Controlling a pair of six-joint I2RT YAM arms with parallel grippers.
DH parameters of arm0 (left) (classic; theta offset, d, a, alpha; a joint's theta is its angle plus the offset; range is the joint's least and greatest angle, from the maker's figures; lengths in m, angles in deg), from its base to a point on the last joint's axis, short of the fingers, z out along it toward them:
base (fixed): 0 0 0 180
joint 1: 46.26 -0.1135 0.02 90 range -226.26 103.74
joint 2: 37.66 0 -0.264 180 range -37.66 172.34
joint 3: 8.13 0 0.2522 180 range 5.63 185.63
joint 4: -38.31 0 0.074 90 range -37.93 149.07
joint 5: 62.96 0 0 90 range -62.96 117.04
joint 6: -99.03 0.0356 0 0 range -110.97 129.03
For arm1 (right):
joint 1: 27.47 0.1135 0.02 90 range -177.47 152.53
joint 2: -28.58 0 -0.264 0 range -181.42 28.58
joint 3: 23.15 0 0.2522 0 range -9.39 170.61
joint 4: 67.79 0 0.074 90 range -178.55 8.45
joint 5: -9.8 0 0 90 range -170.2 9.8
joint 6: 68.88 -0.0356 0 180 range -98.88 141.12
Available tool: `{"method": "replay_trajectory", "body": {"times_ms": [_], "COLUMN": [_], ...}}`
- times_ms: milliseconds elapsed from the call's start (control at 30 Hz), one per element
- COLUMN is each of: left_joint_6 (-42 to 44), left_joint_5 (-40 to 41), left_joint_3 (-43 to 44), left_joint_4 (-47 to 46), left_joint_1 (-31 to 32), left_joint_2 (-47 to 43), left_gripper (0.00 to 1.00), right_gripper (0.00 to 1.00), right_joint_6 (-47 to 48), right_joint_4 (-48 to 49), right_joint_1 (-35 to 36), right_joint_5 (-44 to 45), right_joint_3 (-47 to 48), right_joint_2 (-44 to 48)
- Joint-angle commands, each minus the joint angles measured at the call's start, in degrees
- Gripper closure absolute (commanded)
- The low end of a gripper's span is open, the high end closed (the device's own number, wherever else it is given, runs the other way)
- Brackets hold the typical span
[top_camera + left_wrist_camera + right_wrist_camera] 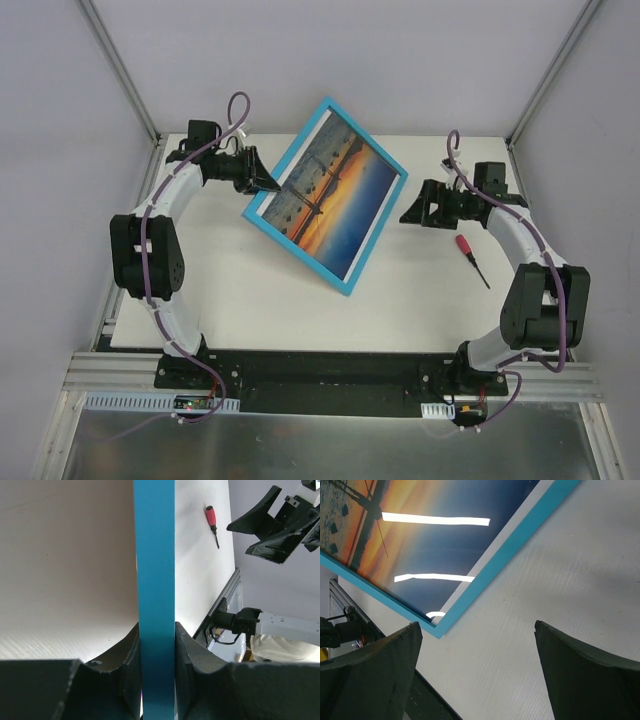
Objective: Take the photo out of the frame
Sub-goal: Turn over the photo frame at the center of the board.
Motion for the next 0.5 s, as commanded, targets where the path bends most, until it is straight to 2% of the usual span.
{"method": "replay_trajectory", "body": {"times_ms": [0,467], "left_joint_6": [-4.09,-7.79], "left_joint_5": [-4.47,-1.66], "left_joint_3": [-5.81,-18.48], "left_joint_4": [-13.57,-23.95], "left_joint_1": [-0.28,-0.37], "left_joint_2": [-5.41,-7.52], "left_gripper": [1.0,1.0], "right_gripper": [0.04,0.05], "right_joint_6": [0.97,1.85], "right_joint_4": [-0.9,-1.78], "right_joint_1": [0.51,0.77], "right_joint_5": [1.89,5.4], "right_joint_3": [0.74,1.62], "right_joint_2": [-0.71,-2.56]}}
